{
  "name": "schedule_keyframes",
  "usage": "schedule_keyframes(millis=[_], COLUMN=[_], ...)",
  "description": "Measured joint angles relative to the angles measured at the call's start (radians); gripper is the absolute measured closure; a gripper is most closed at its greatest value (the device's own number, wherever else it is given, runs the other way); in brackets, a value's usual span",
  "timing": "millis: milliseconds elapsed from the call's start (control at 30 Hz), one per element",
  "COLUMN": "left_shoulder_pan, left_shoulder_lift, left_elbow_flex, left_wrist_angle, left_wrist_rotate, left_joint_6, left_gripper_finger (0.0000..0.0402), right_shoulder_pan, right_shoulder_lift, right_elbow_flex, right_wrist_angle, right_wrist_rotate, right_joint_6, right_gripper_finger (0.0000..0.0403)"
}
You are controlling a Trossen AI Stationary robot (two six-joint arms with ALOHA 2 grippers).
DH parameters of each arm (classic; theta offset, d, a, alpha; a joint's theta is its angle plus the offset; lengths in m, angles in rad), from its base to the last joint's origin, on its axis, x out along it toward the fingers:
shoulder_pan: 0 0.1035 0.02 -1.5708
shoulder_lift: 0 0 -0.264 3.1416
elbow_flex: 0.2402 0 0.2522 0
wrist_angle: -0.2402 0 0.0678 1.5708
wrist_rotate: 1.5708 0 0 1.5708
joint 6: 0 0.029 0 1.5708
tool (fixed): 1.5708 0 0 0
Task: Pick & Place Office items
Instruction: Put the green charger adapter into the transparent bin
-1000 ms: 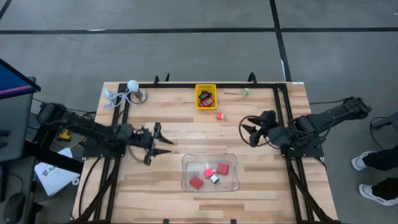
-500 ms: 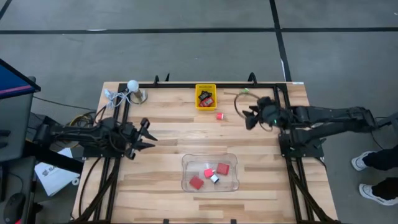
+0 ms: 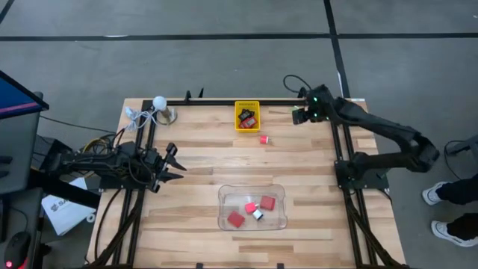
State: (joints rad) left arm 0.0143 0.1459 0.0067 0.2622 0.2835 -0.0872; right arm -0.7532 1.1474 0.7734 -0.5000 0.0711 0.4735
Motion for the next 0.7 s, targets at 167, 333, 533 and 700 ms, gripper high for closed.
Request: schedule_keyframes(millis=[167,333,533,700], left_shoulder_pan=[0.0,0.0,0.0,0.0], left_shoulder_lift=[0.006,0.021,0.062,0.11], left_elbow_flex=[0.0,0.0,0.0,0.0], left_wrist_angle=[0.0,-0.001,0.0,0.001], left_wrist_rotate=[-0.036,-0.1,-0.111,-0.111], left_joint_6=[-0.022,-0.046,-0.087,-0.139], left_gripper_finger=[0.0286,0.0288,0.029,0.0289], right_shoulder_pan=[-0.098,-0.132,-0.131,-0.132], right_shoulder_lift=[0.185,0.367,0.521,0.615], right_elbow_flex=[0.001,0.091,0.247,0.333], right_wrist_angle=[0.086,0.122,0.085,0.005], right_wrist_rotate=[-0.048,-0.047,0.006,0.073], right_joint_6=[-0.048,-0.137,-0.188,-0.243], right_gripper_finger=[0.0202,0.0202,0.0202,0.0202])
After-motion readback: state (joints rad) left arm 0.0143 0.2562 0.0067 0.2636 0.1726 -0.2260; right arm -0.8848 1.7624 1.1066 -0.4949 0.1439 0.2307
